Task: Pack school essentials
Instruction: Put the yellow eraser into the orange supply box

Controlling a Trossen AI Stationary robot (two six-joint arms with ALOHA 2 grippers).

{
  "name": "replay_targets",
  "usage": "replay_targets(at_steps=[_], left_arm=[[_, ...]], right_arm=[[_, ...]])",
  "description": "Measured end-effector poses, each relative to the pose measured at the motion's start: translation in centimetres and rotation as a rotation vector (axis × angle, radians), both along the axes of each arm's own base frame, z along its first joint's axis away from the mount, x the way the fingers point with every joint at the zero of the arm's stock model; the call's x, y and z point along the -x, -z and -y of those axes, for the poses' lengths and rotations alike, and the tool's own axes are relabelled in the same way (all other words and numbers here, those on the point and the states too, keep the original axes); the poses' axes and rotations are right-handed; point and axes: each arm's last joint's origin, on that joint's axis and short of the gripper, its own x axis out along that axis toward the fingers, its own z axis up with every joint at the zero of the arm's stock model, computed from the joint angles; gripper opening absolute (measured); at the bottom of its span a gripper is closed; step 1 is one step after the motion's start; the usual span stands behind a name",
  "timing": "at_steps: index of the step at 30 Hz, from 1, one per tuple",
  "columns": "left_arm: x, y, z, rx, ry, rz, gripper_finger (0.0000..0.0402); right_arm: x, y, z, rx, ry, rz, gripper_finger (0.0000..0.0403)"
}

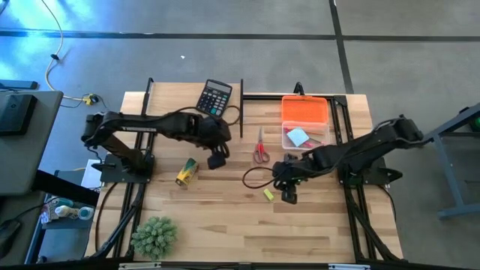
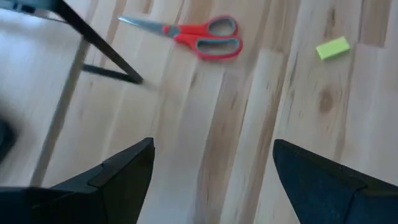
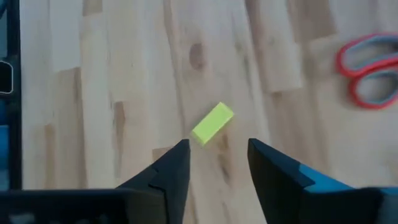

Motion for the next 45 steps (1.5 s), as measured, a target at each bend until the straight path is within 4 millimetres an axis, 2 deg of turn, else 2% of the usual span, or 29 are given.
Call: replay_targets(at_steps=[7, 11, 17, 23, 28, 45], left_arm=[[2.0, -2.0, 0.1, 0.000, -0.035, 0.041, 0.0314], [2.9, -2.9, 0.2, -0.014, -0.040, 0.060, 0.0314], [3.9, -3.8, 0.4, -0.018, -0.041, 0.083, 0.0314], [4.3, -4.0, 0.4, -0.019, -0.041, 0.083, 0.0314], [4.4, -4.1, 0.5, -0.018, -0.040, 0.084, 0.0314], [4.5, -4.1, 0.5, -0.024, -0.024, 0.074, 0.0314]], right_arm=[[-2.1, 2.4, -0.7, -0.117, 0.181, -0.077, 0.0195], [-3.6, 2.2, -1.2, -0.161, 0.221, -0.099, 0.0196], [-6.1, 0.3, -1.2, -0.137, 0.281, -0.147, 0.0186], [-7.6, 1.1, -0.2, -0.137, 0.454, -0.248, 0.0179], [-8.2, 2.7, -0.5, -0.204, 0.534, -0.326, 0.0179], [-9.0, 6.6, -0.8, -0.157, 0.613, -0.436, 0.0178]])
